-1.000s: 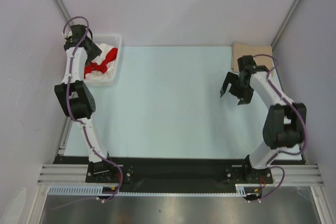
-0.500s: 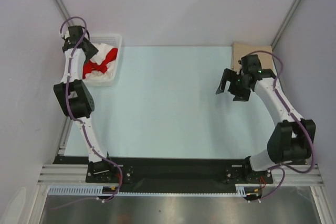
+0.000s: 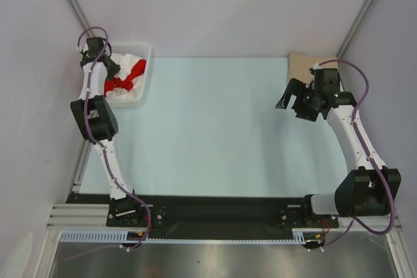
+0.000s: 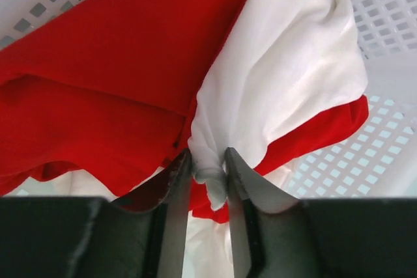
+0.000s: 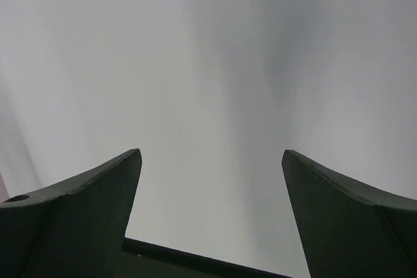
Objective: Fold and stack the t-shirts
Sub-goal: Grab the tshirt from the pile, then move the tshirt to the center of the board
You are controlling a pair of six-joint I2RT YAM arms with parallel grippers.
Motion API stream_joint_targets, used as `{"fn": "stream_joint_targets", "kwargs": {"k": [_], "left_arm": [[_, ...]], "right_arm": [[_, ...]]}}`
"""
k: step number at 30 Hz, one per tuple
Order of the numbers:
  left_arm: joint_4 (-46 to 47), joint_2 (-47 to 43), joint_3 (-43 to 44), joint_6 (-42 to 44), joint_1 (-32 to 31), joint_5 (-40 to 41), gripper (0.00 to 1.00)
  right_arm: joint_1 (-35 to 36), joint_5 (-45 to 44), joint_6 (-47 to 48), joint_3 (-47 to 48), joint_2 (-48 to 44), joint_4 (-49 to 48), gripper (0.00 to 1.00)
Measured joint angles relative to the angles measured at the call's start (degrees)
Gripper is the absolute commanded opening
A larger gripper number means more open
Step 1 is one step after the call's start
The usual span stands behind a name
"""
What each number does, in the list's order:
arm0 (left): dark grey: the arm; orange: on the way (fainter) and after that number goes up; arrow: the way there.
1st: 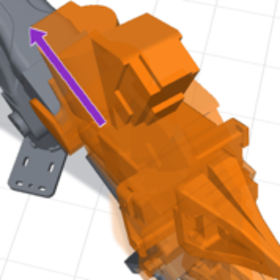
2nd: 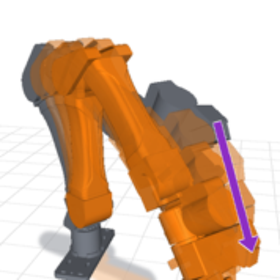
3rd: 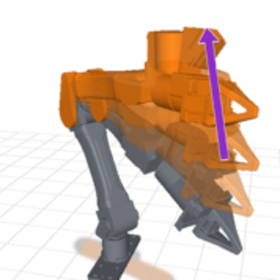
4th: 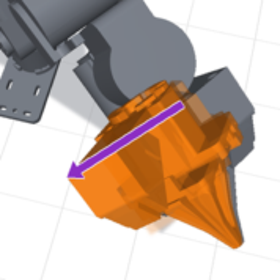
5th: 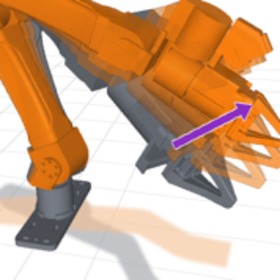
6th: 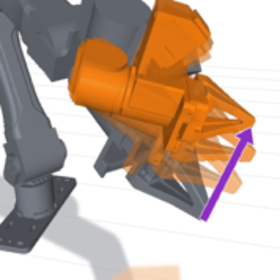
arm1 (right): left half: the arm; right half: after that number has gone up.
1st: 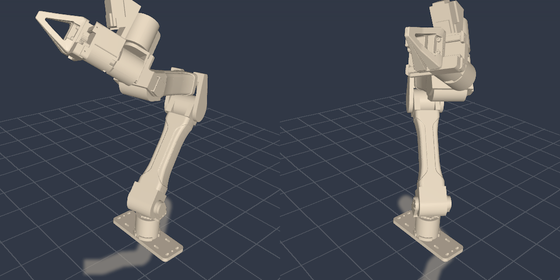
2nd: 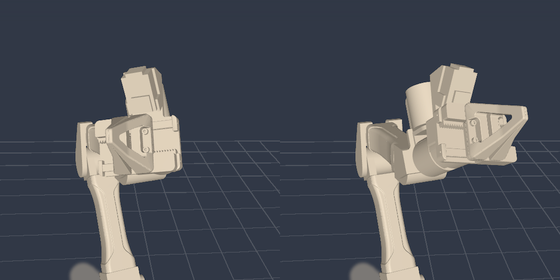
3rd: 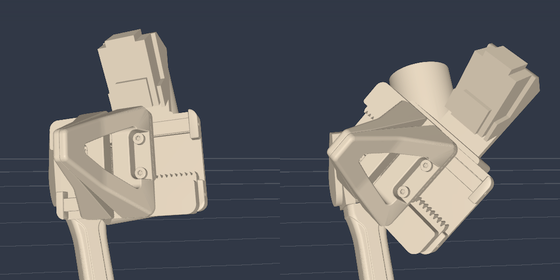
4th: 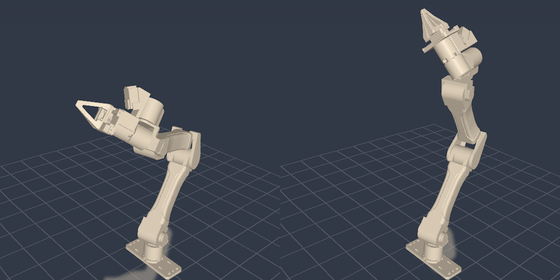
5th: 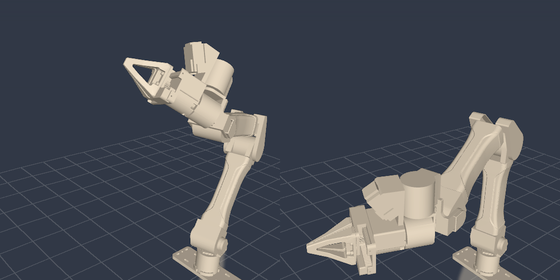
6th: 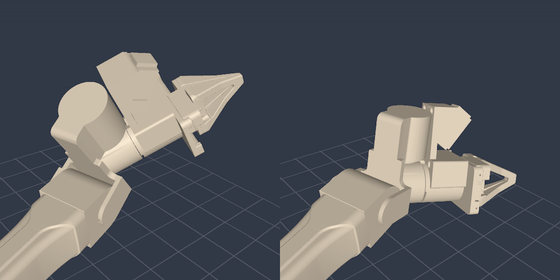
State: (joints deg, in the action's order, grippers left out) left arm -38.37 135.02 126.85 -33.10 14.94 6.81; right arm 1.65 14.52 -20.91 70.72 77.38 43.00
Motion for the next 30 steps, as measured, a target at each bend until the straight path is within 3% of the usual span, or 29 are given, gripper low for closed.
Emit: {"fn": "stream_joint_targets", "kwargs": {"k": [5, 6, 13, 15, 19, 24, 30], "left_arm": [[0.42, 0.00, 0.44, -0.15, -0.02, -0.17, 0.15], [0.52, 0.00, 0.46, -0.09, -0.02, -0.20, 0.02], [1.05, -1.09, 0.46, -1.03, -0.28, -1.81, 0.00], [2.95, -2.75, 0.15, -3.23, -0.44, -5.97, 0.00], [17.66, -11.85, -11.28, -12.20, -1.22, -18.23, 0.00], [38.12, -24.09, -28.74, -24.22, -5.57, -27.91, 0.00], [54.47, -29.03, -36.13, -32.20, -11.17, -34.97, 0.00]], "right_arm": [[-0.39, 0.17, 0.00, 0.00, 0.00, 0.02, 0.96], [-0.42, 0.28, 0.00, 0.00, 0.00, 0.02, 0.96], [-0.76, 0.74, 0.20, 0.00, 0.00, 0.96, 0.96], [-0.81, 1.07, 0.48, 0.00, -0.02, 1.68, 0.96], [-0.83, 1.68, 1.40, 0.00, -0.83, 2.95, 0.96], [0.57, 2.19, 1.60, 0.00, -3.91, 3.69, 0.96], [5.57, 3.15, 1.55, -0.15, -8.22, 4.22, 0.96]]}}
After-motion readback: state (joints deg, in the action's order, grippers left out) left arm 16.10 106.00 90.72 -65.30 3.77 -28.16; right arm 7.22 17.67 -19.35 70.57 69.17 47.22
